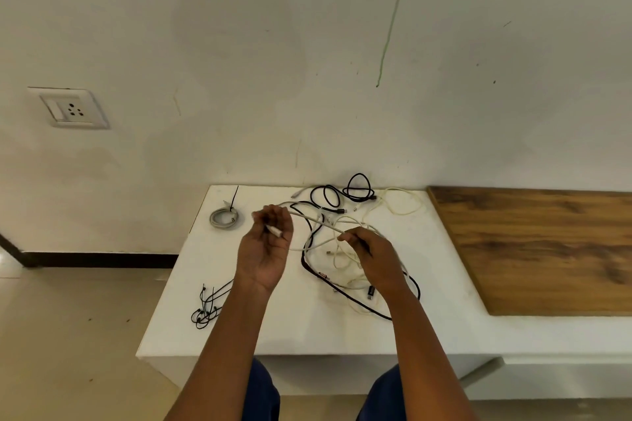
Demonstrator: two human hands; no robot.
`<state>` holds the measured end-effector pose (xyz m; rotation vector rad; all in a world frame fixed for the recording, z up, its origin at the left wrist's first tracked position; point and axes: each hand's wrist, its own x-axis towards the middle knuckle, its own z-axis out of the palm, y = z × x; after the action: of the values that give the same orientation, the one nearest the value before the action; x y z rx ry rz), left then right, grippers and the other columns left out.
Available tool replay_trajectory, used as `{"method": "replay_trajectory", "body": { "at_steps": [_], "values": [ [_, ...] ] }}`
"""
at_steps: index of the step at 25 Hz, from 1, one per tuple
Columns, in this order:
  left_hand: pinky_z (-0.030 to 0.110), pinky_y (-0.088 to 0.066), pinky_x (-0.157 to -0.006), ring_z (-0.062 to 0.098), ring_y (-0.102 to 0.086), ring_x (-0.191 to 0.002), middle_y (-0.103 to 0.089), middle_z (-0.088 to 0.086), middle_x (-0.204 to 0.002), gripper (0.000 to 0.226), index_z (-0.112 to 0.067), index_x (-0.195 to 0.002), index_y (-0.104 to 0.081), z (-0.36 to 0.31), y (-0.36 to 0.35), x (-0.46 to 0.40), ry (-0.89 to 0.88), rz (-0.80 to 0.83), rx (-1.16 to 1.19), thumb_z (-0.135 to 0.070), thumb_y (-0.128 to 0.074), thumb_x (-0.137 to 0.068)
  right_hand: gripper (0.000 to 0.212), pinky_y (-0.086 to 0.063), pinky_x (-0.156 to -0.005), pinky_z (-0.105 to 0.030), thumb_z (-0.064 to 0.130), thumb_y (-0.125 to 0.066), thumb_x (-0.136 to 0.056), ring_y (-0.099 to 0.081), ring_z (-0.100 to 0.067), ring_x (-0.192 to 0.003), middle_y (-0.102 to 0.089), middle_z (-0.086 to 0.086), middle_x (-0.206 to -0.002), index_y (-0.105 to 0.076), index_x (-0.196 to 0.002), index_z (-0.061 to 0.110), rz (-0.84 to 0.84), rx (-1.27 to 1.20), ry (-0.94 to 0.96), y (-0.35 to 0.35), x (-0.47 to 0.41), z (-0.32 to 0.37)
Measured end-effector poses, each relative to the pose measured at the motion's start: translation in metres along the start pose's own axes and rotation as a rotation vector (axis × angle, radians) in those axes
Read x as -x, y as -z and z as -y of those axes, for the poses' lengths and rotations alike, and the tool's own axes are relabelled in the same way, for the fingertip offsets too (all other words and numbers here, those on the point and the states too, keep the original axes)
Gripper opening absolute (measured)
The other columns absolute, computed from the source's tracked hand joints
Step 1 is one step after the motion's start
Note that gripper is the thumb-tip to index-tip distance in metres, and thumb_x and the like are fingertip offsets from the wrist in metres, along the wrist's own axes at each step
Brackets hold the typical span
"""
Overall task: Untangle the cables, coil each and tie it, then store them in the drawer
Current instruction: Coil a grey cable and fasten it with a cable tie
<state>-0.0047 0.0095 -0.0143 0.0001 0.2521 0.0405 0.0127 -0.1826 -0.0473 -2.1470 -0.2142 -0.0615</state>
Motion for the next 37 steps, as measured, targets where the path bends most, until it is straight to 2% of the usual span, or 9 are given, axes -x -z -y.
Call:
{"method": "replay_trajectory", "body": {
  "at_steps": [4, 9, 12, 16, 19, 24, 28, 32, 37],
  "values": [
    [0.04, -0.05, -0.094, 0.033, -0.062, -0.1, -0.069, 0.018, -0.101, 0.036, -0.007, -0.073, -0.048, -0.014, 0.004, -0.008, -0.149, -0.092, -0.059, -0.017, -0.031, -0.103, 0.012, -0.05, -0.084, -0.033, 0.033, -0.062, -0.088, -0.063, -0.009, -0.086, -0.071, 0.004, -0.087, -0.07, -0.086, 0.026, 0.148, -0.04, -0.055, 0.01, 0.004, -0.001],
    [0.031, -0.046, -0.097, 0.025, -0.058, -0.114, -0.06, 0.015, -0.121, 0.031, -0.014, -0.084, -0.048, 0.012, 0.016, -0.015, -0.349, -0.19, -0.792, -0.022, -0.027, -0.105, 0.008, -0.048, -0.086, -0.032, 0.028, -0.065, -0.087, -0.061, -0.014, -0.085, -0.071, -0.013, -0.092, -0.072, -0.086, 0.023, 0.286, -0.187, -0.036, 0.005, 0.009, 0.019],
    [0.02, -0.048, -0.088, 0.013, -0.064, -0.099, -0.064, 0.002, -0.113, 0.026, -0.011, -0.101, -0.049, 0.029, 0.025, -0.014, -0.432, -0.051, -1.326, -0.027, -0.029, -0.103, 0.011, -0.044, -0.078, -0.032, 0.027, -0.062, -0.089, -0.054, -0.021, -0.078, -0.068, -0.018, -0.093, -0.072, -0.085, 0.028, 0.302, -0.279, -0.002, 0.004, 0.01, 0.025],
    [0.017, -0.042, -0.056, 0.007, -0.052, -0.056, -0.062, -0.01, -0.068, 0.031, -0.014, -0.088, -0.051, 0.044, 0.034, -0.006, -0.353, 0.141, -1.75, -0.033, -0.031, -0.102, 0.019, -0.043, -0.076, -0.023, 0.026, -0.057, -0.092, -0.061, -0.025, -0.082, -0.072, 0.002, -0.085, -0.068, -0.08, 0.036, 0.135, -0.286, 0.026, 0.0, 0.008, 0.025],
    [0.011, -0.032, -0.048, 0.002, -0.038, -0.048, -0.044, -0.01, -0.051, 0.037, -0.019, -0.076, -0.055, 0.048, 0.031, -0.003, -0.245, 0.168, -1.644, -0.034, -0.034, -0.102, 0.024, -0.045, -0.072, -0.025, 0.028, -0.052, -0.095, -0.06, -0.004, -0.071, -0.069, 0.017, -0.08, -0.06, -0.076, 0.04, -0.047, -0.148, 0.055, -0.001, 0.004, 0.018],
    [0.02, -0.029, -0.05, 0.008, -0.032, -0.043, -0.038, -0.005, -0.046, 0.046, -0.013, -0.078, -0.06, 0.049, 0.018, 0.001, 0.175, 0.128, -1.532, -0.038, -0.03, -0.102, 0.014, -0.038, -0.061, -0.014, 0.04, -0.054, -0.092, -0.055, -0.002, -0.07, -0.062, 0.017, -0.074, -0.064, -0.086, 0.031, -0.199, 0.102, 0.062, -0.005, 0.003, 0.016],
    [0.019, -0.031, -0.046, 0.007, -0.026, -0.037, -0.033, -0.005, -0.046, 0.031, -0.015, -0.076, -0.051, 0.04, 0.01, 0.006, 0.487, 0.222, -1.046, -0.034, -0.039, -0.097, 0.01, -0.043, -0.067, -0.019, 0.034, -0.058, -0.09, -0.059, -0.004, -0.074, -0.067, 0.015, -0.077, -0.066, -0.084, 0.031, -0.226, -0.008, 0.082, -0.003, -0.001, 0.018],
    [0.023, -0.045, -0.058, 0.013, -0.046, -0.047, -0.034, -0.004, -0.042, 0.028, -0.013, -0.072, -0.054, 0.042, 0.008, 0.008, 0.475, 0.246, -0.559, -0.024, -0.04, -0.094, 0.018, -0.042, -0.065, -0.02, 0.032, -0.049, -0.095, -0.057, -0.001, -0.072, -0.062, 0.02, -0.074, -0.065, -0.089, 0.029, -0.167, -0.053, 0.073, -0.006, -0.007, 0.021],
    [0.016, -0.027, -0.046, 0.005, -0.019, -0.04, -0.035, -0.006, -0.045, 0.036, -0.014, -0.075, -0.047, 0.03, -0.002, 0.001, 0.351, 0.262, -0.247, -0.023, -0.025, -0.102, 0.027, -0.033, -0.055, -0.013, 0.044, -0.044, -0.095, -0.049, -0.002, -0.06, -0.054, 0.011, -0.062, -0.059, -0.079, 0.028, -0.154, 0.076, 0.081, -0.009, -0.009, 0.018]
  ]
}}
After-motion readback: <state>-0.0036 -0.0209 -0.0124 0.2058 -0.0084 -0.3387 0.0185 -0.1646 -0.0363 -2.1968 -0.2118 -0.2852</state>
